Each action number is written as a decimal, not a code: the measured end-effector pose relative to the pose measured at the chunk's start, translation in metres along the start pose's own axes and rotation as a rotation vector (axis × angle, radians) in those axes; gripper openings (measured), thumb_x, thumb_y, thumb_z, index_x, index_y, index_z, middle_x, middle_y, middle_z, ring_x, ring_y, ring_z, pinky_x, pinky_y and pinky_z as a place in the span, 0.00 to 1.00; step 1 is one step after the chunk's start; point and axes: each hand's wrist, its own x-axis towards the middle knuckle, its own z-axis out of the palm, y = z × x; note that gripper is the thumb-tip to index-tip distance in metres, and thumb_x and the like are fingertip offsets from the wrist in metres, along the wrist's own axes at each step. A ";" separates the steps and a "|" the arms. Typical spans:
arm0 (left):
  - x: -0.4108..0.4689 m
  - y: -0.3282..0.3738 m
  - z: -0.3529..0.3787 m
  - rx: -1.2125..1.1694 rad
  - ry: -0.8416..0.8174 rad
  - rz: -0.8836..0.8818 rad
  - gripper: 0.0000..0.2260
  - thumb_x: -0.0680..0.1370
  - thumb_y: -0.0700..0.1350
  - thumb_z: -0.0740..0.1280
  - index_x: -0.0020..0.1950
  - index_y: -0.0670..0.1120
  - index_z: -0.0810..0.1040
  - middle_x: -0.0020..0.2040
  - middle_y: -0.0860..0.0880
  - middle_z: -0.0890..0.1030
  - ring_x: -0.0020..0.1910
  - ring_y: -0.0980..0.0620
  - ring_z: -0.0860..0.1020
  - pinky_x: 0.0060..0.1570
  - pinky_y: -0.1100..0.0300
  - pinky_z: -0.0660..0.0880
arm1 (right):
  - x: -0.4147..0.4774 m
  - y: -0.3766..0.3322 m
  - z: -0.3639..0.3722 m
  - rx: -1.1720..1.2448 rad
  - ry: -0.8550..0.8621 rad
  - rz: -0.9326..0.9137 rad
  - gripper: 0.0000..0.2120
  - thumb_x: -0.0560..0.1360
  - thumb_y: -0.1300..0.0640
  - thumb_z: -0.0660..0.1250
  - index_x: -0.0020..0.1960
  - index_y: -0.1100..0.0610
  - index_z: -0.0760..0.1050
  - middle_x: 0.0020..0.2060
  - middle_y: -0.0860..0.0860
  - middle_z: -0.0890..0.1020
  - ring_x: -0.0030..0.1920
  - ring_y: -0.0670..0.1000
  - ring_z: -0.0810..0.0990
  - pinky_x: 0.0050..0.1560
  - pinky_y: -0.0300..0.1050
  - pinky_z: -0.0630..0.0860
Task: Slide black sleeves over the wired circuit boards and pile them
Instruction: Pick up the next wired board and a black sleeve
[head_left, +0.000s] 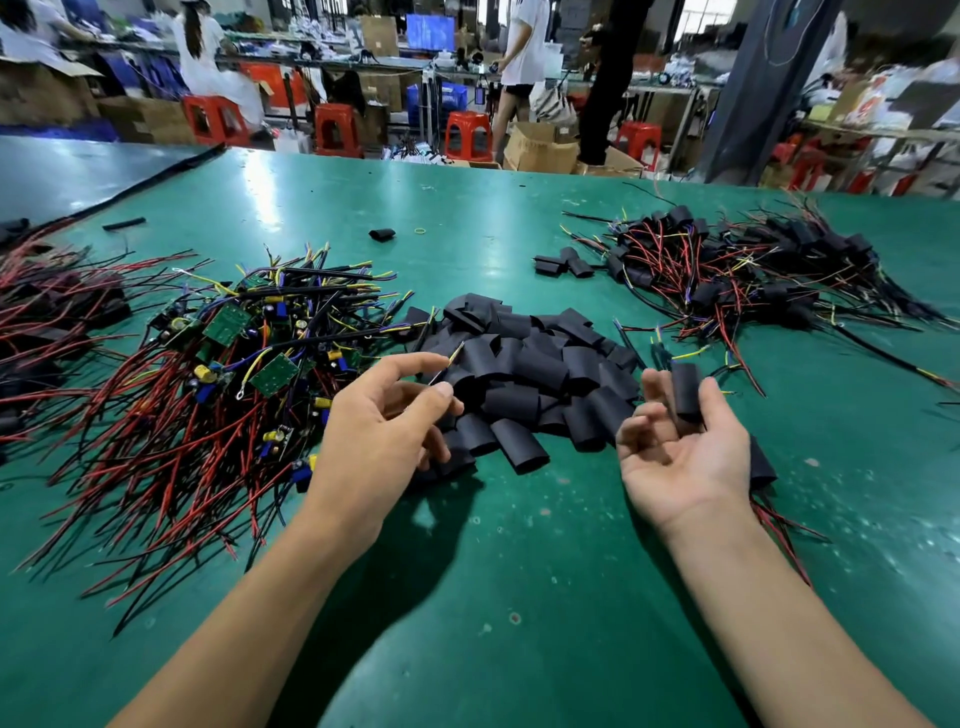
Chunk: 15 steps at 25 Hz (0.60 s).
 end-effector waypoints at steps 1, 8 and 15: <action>0.000 -0.001 0.000 0.007 -0.003 0.003 0.08 0.79 0.38 0.68 0.52 0.52 0.82 0.38 0.47 0.84 0.26 0.49 0.75 0.24 0.63 0.69 | 0.003 -0.001 -0.002 0.006 0.007 0.001 0.15 0.80 0.46 0.64 0.50 0.58 0.77 0.40 0.51 0.86 0.25 0.45 0.75 0.28 0.33 0.71; -0.003 -0.002 0.000 0.217 -0.034 0.057 0.08 0.78 0.37 0.69 0.48 0.50 0.82 0.37 0.49 0.84 0.25 0.53 0.73 0.27 0.62 0.72 | 0.015 -0.008 -0.003 0.009 0.015 -0.016 0.17 0.81 0.44 0.62 0.44 0.56 0.75 0.32 0.47 0.79 0.22 0.42 0.73 0.23 0.32 0.69; -0.012 -0.005 0.005 0.527 -0.168 0.178 0.06 0.77 0.42 0.70 0.45 0.53 0.83 0.36 0.53 0.83 0.34 0.47 0.80 0.38 0.52 0.77 | 0.017 -0.007 -0.006 0.100 -0.104 0.127 0.23 0.81 0.39 0.57 0.35 0.54 0.68 0.24 0.44 0.69 0.19 0.42 0.65 0.20 0.33 0.63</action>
